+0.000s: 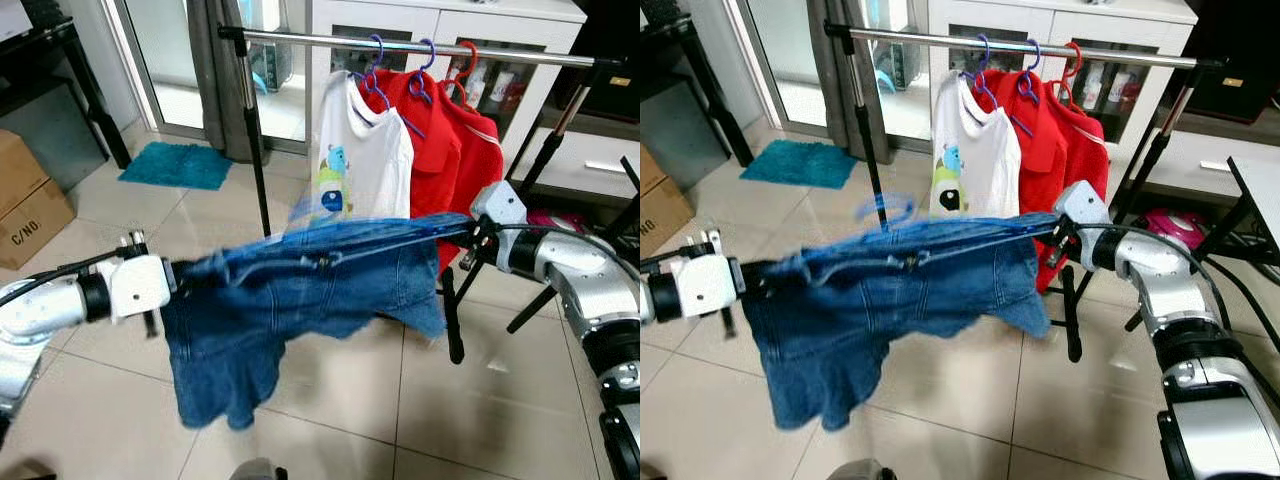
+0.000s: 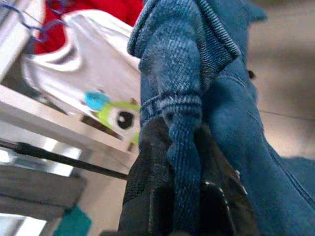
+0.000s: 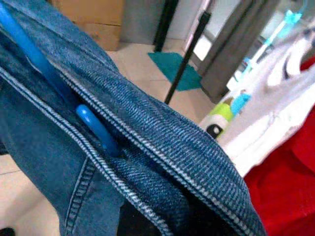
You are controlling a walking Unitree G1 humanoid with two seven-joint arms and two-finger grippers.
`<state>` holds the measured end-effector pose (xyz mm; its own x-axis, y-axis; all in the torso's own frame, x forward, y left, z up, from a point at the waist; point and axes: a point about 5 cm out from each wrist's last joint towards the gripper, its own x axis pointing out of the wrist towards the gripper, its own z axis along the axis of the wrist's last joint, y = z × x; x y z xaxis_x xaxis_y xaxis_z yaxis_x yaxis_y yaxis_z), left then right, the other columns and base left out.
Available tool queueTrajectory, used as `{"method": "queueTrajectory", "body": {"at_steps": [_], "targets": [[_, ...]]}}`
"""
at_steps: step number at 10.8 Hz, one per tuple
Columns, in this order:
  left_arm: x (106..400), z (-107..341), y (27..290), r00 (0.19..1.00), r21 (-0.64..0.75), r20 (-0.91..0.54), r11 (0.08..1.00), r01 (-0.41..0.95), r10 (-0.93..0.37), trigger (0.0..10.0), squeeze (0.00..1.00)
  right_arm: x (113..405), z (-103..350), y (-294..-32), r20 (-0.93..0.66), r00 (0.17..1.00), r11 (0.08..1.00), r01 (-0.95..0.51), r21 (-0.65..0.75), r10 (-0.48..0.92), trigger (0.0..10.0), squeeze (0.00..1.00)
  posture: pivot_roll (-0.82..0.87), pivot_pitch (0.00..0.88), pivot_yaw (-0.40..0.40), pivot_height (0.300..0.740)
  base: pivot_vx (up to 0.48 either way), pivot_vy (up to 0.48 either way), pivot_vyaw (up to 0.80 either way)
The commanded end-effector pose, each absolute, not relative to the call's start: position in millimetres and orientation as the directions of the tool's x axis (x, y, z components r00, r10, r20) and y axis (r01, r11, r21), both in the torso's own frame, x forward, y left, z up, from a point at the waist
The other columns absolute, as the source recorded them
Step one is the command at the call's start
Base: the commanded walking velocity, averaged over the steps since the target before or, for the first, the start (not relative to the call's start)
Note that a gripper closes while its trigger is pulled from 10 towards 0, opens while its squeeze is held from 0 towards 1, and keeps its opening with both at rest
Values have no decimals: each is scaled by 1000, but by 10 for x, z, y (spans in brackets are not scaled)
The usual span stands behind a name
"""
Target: Hang hanger
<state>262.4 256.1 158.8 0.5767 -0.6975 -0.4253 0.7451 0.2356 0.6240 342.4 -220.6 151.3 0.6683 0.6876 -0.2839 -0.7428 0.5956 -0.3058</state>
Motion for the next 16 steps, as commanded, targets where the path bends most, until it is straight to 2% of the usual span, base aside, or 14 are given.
{"method": "queueTrajectory", "body": {"at_steps": [1, 2, 4, 5, 6, 7, 8, 9, 10, 11, 13, 14, 15, 16], "targets": [[2554, 1460, 2944, 590, 536, -591, 278, 797, -550, 0, 0, 3391, 1707, -2563, -261, 750, 663, -660, -355, 608, 0, 0, 14, 0, 26, 740, 0, 0, 0], [2595, 1453, 3015, 603, 572, -641, 229, 788, -474, 0, 0, 3372, 1672, -2520, -300, 726, 626, -687, -370, 619, 0, 0, 14, 0, 27, 740, 0, 0, 0], [2819, 1644, 3213, 809, 795, -541, 175, 581, -230, 0, 0, 3322, 1542, -2572, -436, 715, 564, -700, -439, 547, 0, 0, 6, 0, 33, 740, 0, 0, 0], [2877, 1689, 3185, 848, 830, -485, 195, 523, -212, 0, 0, 3344, 1533, -2530, -433, 733, 585, -680, -443, 524, 0, 0, 6, 0, 33, 740, 0, 0, 0], [2912, 1647, 3112, 845, 828, -483, 195, 526, -228, 0, 0, 3364, 1541, -2418, -420, 737, 590, -675, -443, 529, 0, 0, 6, 0, 33, 740, 0, 0, 0], [2901, 1525, 2990, 797, 793, -534, 160, 588, -283, 0, 0, 3374, 1544, -2311, -416, 738, 593, -675, -439, 532, 0, 0, 10, 0, 33, 740, 0, 0, 0], [2837, 1356, 2935, 708, 708, -644, 122, 695, -291, 0, 0, 3394, 1480, -2289, -454, 747, 580, -664, -472, 486, 0, 0, 11, 0, 32, 740, 0, 0, 0], [2815, 1299, 2939, 677, 677, -682, 108, 728, -277, 0, 0, 3400, 1442, -2296, -484, 750, 557, -661, -503, 451, 0, 0, 13, 0, 30, 740, 0, 0, 0], [2878, 1290, 2933, 679, 665, -692, 149, 731, -243, 0, 0, 3383, 1347, -2223, -563, 714, 436, -700, -565, 416, 0, 0, 14, 0, 31, 740, 0, 0, 0], [2902, 1302, 2921, 683, 665, -689, 164, 728, -240, 0, 0, 3373, 1334, -2187, -575, 701, 421, -713, -561, 421, 0, 0, 14, 0, 31, 740, 0, 0, 0], [3054, 1363, 2811, 687, 667, -693, 166, 726, -218, 0, 0, 3356, 1214, -1959, -622, 668, 332, -744, -580, 409, 0, 0, 17, 0, 27, 740, 0, 0, 0], [3109, 1358, 2705, 691, 676, -677, 157, 720, -254, 0, 0, 3346, 1203, -1828, -600, 652, 359, -757, -546, 464, 0, 0, 15, 0, 30, 740, 0, 0, 0], [3101, 1283, 2606, 652, 650, -701, 117, 751, -288, 0, 0, 3342, 1283, -1700, -531, 636, 442, -771, -458, 560, 0, 0, 13, 0, 31, 740, 0, 0, 0], [3063, 1209, 2501, 603, 614, -728, 83, 785, -326, 0, 0, 3325, 1374, -1609, -474, 611, 481, -792, -376, 634, 0, 0, 13, 0, 31, 740, 0, 0, 0]]}}
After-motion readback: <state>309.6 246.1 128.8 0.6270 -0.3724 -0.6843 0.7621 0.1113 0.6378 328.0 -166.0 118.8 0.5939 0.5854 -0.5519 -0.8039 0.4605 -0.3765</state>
